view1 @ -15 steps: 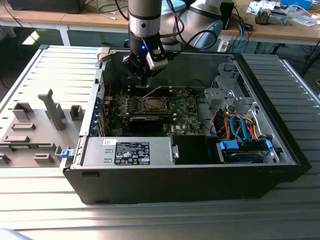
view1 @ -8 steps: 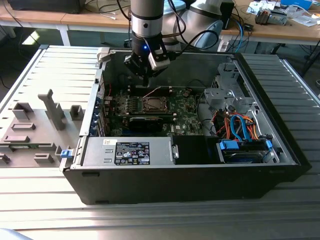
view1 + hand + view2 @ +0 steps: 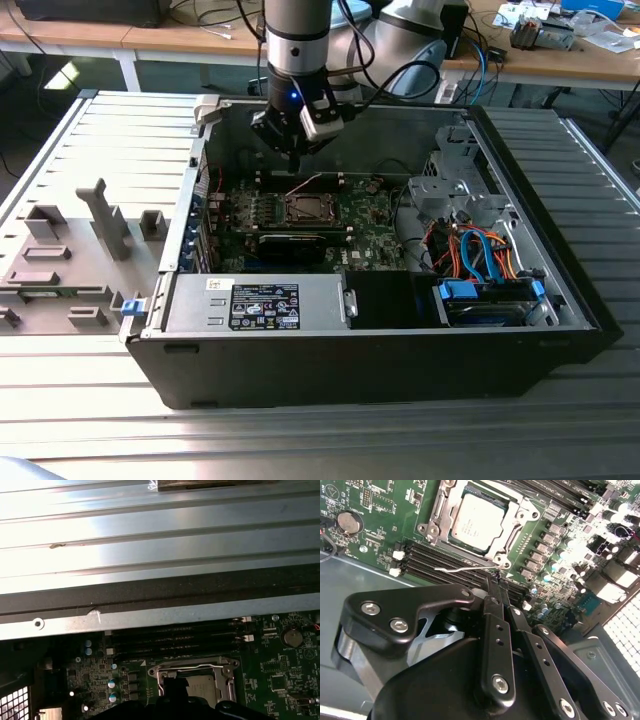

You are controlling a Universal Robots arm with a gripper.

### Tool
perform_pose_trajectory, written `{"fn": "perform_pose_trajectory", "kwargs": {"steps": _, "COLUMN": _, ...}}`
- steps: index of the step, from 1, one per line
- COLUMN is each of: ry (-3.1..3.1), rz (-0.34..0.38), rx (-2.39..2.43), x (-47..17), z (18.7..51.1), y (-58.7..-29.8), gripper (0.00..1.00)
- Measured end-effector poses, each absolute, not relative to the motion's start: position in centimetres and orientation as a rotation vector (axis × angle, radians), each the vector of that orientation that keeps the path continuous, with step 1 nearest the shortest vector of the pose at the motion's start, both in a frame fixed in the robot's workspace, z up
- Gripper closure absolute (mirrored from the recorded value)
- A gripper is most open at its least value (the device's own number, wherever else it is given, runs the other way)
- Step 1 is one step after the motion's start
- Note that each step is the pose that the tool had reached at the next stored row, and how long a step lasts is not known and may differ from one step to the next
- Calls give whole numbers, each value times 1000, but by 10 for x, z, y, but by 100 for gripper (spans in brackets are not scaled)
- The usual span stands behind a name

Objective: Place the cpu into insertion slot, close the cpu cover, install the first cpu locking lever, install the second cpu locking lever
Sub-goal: 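Install the first cpu locking lever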

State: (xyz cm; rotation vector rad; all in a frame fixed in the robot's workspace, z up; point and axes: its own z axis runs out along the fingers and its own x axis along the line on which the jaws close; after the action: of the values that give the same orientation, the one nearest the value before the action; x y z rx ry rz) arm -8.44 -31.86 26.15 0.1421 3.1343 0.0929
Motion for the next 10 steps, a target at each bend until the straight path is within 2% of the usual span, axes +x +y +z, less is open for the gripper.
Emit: {"fn": "perform_pose_trajectory", "kwargs": {"steps": 10, "ry": 3134, "rz": 93, "rx": 142, "x": -80, "z": 260, "y": -319, "gripper": 89}}
